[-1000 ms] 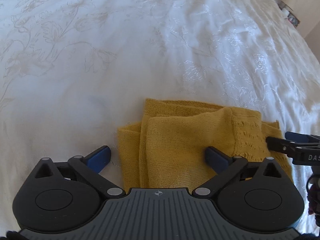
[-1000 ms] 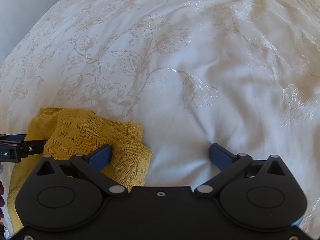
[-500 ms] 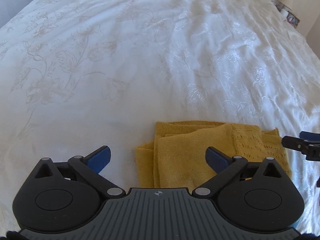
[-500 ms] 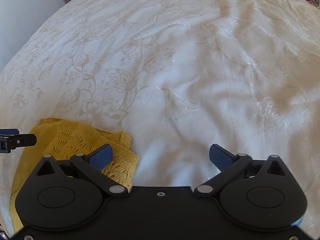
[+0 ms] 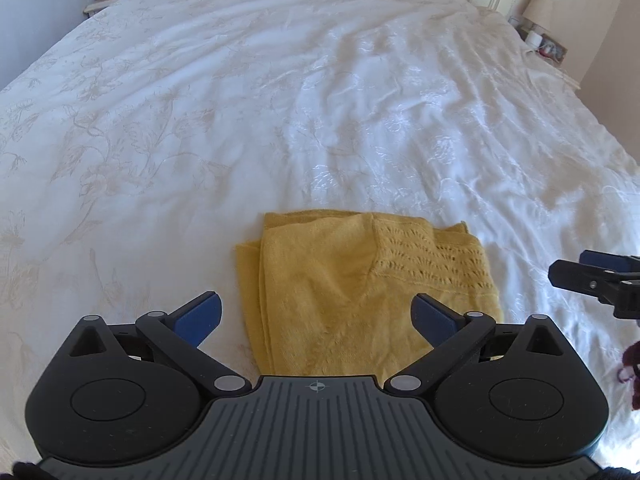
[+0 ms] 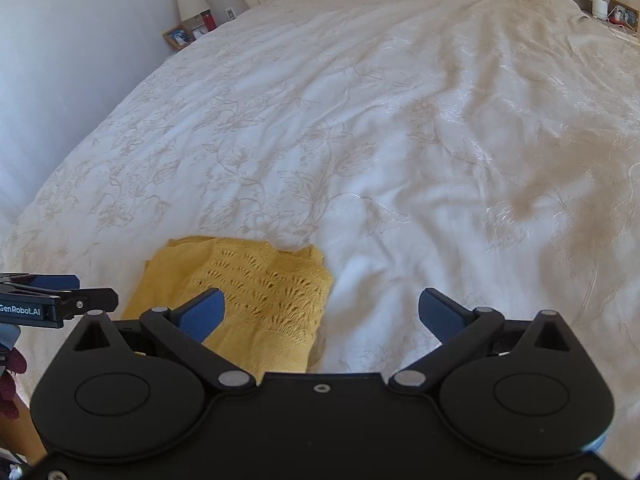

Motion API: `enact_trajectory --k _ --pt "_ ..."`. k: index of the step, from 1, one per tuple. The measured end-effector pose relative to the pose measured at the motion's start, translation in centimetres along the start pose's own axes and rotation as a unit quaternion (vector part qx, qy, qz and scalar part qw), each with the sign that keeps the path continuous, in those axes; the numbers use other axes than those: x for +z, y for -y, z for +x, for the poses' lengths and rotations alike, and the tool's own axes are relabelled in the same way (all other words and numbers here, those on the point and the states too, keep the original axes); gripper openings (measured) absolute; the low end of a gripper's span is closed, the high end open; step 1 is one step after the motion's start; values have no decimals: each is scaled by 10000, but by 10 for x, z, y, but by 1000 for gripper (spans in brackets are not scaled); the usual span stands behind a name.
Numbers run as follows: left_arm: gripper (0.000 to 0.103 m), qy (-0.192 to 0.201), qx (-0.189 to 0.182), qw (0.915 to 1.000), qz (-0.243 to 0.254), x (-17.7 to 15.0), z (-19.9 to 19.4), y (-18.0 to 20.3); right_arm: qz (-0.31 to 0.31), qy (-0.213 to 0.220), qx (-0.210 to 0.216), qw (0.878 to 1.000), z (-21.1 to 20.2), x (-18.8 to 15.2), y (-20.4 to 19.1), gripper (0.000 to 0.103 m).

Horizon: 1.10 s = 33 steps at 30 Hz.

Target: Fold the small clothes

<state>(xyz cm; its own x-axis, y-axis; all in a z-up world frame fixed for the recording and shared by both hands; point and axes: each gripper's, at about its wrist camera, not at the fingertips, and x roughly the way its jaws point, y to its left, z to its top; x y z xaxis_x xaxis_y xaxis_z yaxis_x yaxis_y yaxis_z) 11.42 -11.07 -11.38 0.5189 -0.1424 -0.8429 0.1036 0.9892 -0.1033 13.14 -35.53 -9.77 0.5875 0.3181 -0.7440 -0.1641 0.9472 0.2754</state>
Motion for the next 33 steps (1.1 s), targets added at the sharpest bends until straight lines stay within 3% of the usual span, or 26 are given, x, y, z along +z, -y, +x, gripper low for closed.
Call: enact_trajectory --k 5,12,17,21,24,28,30,33 --pt "102 320 11 9995 81 -15 -31 23 -409 70 228 9989 -22 -11 -18 103" --pt "102 732 386 9960 -340 -22 -67 37 -621 339 799 9943 -57 -23 -34 103" --pt "102 1152 561 9912 -331 -20 -92 41 -791 521 775 9925 -76 -32 -50 103" --pt "102 1400 1021 9845 -278 -19 -107 45 -837 722 688 9915 -89 -40 -63 103" --pt "102 1438 1301 9808 -204 -22 -114 44 -854 814 601 9912 -95 -45 -73 102" --pt "102 1294 1464 9807 -53 -31 -118 41 -914 734 99 9931 -98 -49 -92 102" --pt "102 1166 1445 9826 -42 -38 -121 36 -792 595 -118 9950 -100 -50 -98 102" --pt "102 882 1255 9879 -217 -49 -123 26 -680 387 -101 9969 -102 -53 -106 102"
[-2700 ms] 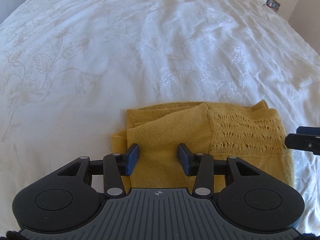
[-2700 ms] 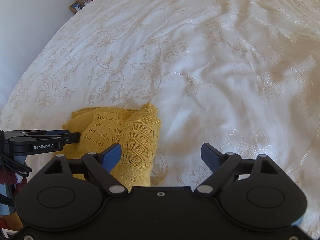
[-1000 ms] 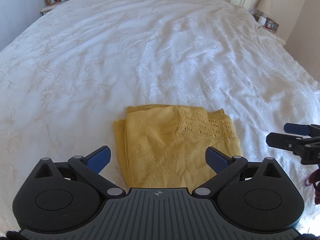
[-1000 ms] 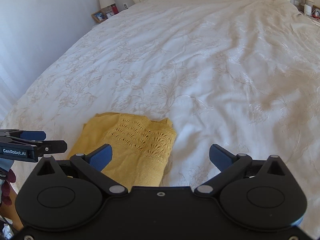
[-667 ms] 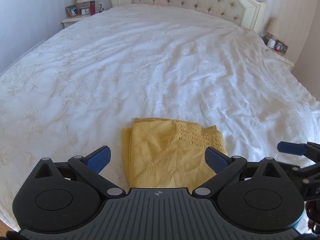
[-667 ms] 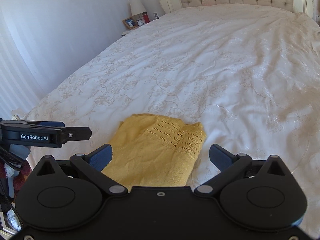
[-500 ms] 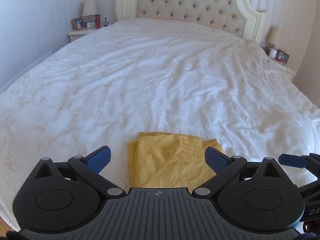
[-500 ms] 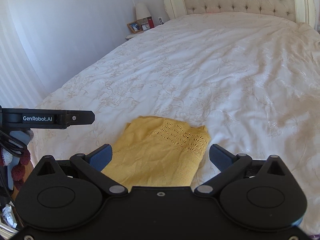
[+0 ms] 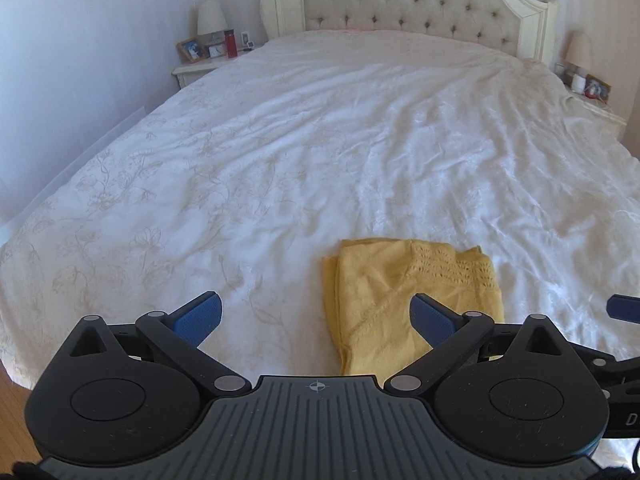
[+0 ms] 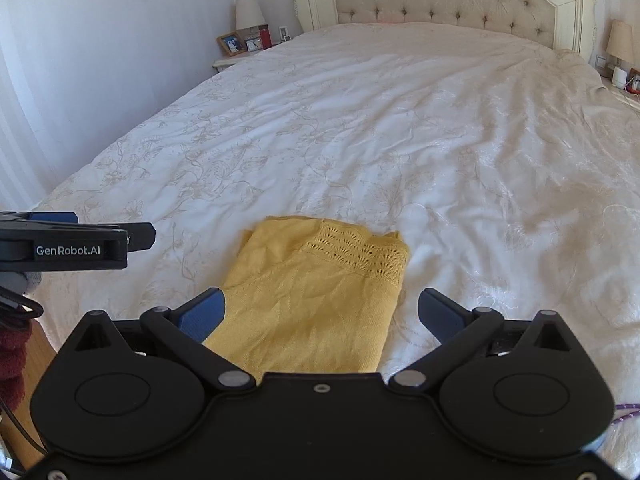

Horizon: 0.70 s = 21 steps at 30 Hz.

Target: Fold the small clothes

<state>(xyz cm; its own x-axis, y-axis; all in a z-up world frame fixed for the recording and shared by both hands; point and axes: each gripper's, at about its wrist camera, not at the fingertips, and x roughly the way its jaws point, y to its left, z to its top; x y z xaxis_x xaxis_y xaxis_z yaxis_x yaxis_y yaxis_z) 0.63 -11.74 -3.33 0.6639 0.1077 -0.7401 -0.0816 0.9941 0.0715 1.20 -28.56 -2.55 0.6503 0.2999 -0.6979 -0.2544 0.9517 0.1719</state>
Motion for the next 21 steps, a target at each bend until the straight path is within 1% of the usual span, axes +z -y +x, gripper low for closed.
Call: enact_trajectory --k 2,6,12,17,21 --pt "102 -224 -83 9997 -85 -7 -1 -7 76 -84 -68 9999 -4 -3 -5 102" --pt "101 -572 -94 9983 -75 -21 -2 -15 396 -340 -147 9985 -7 -11 -9 102" --pt "101 -951 -146 9953 -111 -37 -4 -18 629 -728 -600 9936 -13 -26 -13 102" --pt "101 -1208 -213 9924 -142 -47 -8 -16 841 -815 -774 9901 -24 -34 -13 102" --pt "101 -1307 -283 9908 -232 -53 -11 -16 873 -796 -852 9893 -33 -36 -14 102"
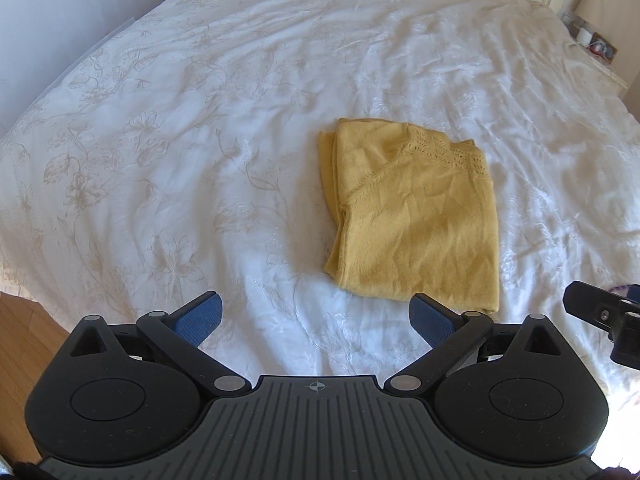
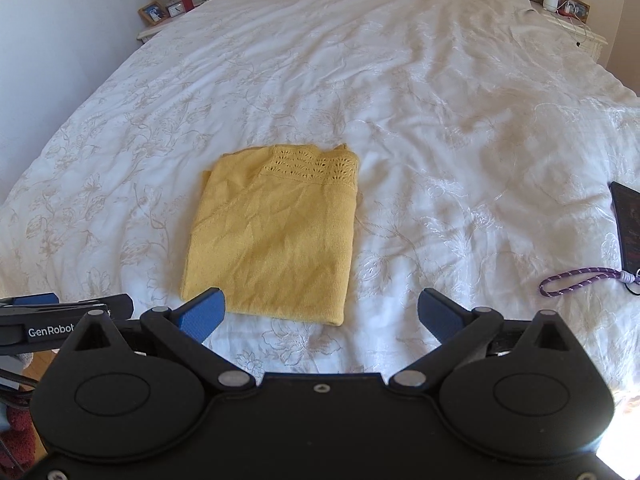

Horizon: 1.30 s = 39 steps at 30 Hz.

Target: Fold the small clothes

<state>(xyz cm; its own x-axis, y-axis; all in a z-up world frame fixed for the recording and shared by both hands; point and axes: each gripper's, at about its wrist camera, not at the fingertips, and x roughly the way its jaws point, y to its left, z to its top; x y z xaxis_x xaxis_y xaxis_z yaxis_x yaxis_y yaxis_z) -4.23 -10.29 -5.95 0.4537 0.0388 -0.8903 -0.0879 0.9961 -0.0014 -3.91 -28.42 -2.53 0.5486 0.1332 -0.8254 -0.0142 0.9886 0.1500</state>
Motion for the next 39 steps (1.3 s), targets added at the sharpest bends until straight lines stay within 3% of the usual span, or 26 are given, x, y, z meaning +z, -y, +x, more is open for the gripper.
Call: enact_trajectory --k 10,39 --pt "101 -146 -53 9998 -85 -11 -5 -5 101 52 18 9999 -11 -7 -1 102" --pt "101 55 -81 9998 183 -14 -15 5 280 120 62 9995 -19 -17 0 102"
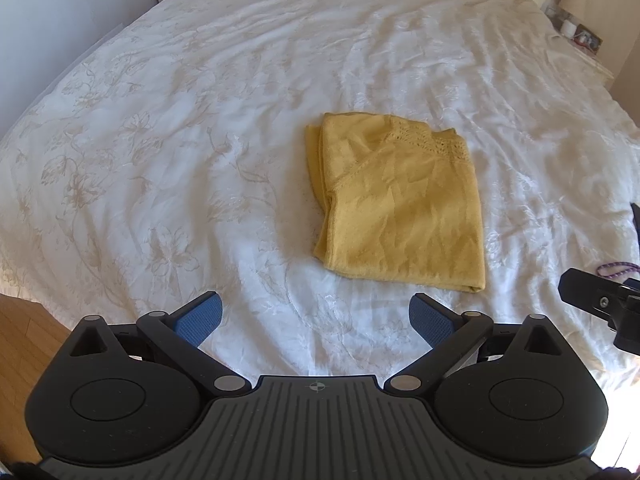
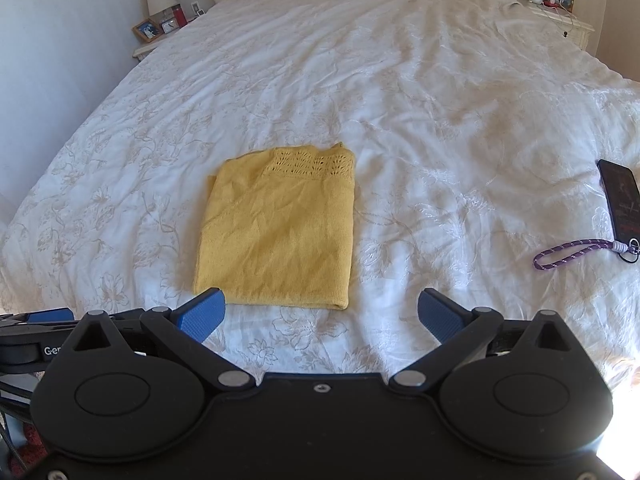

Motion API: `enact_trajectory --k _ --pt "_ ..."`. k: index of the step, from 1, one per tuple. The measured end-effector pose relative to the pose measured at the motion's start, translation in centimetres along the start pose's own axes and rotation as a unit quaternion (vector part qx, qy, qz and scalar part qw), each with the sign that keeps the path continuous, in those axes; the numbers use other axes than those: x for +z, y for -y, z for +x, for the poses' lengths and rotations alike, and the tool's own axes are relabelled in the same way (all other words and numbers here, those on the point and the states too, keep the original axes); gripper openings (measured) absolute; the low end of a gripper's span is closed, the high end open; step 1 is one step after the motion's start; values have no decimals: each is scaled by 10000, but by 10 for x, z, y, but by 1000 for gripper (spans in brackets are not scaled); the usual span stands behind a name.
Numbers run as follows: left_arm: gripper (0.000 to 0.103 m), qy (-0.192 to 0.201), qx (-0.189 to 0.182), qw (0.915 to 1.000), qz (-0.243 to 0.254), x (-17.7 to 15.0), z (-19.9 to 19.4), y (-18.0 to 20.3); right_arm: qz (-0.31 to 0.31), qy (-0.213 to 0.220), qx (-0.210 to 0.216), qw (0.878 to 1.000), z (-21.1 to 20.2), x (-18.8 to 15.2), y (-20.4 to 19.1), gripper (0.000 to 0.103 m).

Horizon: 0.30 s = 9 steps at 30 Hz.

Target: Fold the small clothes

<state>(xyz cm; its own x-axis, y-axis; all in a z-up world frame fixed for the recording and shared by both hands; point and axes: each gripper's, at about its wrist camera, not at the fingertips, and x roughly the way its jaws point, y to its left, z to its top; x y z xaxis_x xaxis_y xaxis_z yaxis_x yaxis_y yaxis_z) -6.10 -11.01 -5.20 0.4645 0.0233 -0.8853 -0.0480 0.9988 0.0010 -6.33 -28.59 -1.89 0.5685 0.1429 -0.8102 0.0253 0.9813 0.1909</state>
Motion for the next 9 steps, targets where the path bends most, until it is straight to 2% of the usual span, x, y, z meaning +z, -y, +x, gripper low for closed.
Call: enact_trajectory --k 9 --pt "101 2 15 10000 -12 3 5 -2 16 -68 17 10000 4 2 -2 102"
